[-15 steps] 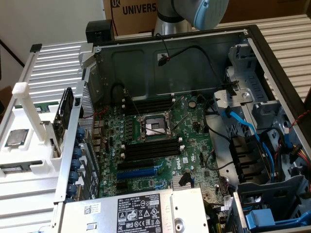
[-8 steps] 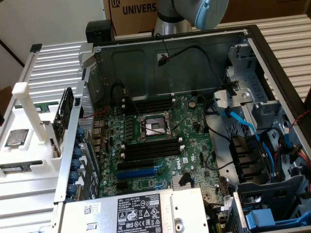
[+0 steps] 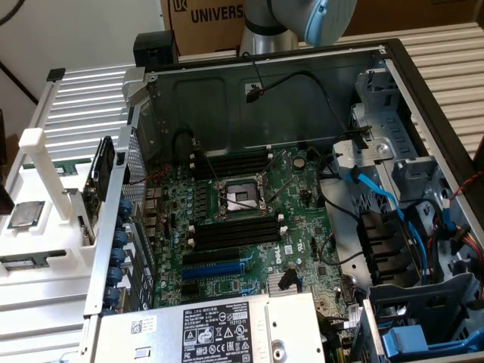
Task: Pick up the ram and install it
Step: 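Pick up the ram and move it above insertion slot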
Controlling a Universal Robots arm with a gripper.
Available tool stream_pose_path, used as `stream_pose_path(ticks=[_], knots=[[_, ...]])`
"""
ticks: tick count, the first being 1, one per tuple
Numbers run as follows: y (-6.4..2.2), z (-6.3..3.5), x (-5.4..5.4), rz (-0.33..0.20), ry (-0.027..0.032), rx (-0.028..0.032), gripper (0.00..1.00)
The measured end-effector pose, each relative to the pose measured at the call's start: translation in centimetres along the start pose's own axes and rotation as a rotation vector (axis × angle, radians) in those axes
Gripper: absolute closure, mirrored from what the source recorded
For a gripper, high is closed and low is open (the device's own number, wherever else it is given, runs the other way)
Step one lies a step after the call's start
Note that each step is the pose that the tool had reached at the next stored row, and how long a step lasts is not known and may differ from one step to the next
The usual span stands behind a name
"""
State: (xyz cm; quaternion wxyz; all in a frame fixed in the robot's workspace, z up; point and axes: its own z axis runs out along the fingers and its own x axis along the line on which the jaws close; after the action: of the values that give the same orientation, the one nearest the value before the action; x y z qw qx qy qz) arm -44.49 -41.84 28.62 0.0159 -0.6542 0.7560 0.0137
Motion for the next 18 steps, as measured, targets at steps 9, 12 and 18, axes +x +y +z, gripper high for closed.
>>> stream_pose_path(ticks=[9, 12, 18], knots=[[-0.50, 3.64, 0.4, -0.020, 0.0001, -0.0029, 0.90], [-0.50, 4.58, 0.5, -0.024, 0.0005, -0.0046, 0.90], [-0.51, 4.75, 0.5, -0.025, -0.0001, -0.0039, 0.77]])
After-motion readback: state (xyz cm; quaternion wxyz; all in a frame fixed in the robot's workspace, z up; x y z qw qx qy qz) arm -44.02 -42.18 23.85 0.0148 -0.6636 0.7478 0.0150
